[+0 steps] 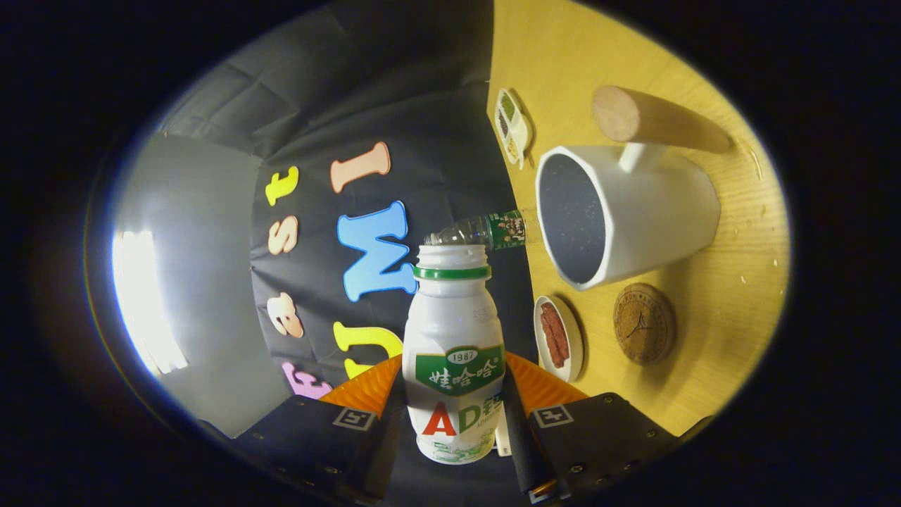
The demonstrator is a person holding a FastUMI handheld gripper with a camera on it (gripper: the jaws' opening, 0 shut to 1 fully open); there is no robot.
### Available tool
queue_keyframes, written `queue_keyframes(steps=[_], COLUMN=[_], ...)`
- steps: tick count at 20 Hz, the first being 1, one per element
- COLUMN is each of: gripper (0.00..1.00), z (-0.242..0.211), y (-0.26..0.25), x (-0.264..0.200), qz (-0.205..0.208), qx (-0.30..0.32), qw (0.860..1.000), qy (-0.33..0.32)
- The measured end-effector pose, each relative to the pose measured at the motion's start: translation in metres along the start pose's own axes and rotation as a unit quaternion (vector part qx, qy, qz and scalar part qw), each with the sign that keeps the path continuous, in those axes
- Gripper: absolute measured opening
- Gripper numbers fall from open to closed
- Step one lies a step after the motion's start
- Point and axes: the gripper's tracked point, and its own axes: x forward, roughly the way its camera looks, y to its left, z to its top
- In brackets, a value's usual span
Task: Take the bottle from table, then pour the juice into the cup, finally place the bottle on the coaster
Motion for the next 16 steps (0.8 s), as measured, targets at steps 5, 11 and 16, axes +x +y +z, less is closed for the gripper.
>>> queue_keyframes(steps=[5, 11, 16], gripper=[0.66, 0.66, 0.67], z=[0.007, 0.0, -0.002], y=[-0.017, -0.027, -0.04], x=[-0.003, 0.008, 0.018], qz=[-0.024, -0.042, -0.09], qx=[-0.145, -0.333, -0.517], qw=[0.989, 0.941, 0.851], qy=[0.008, 0.033, 0.03])
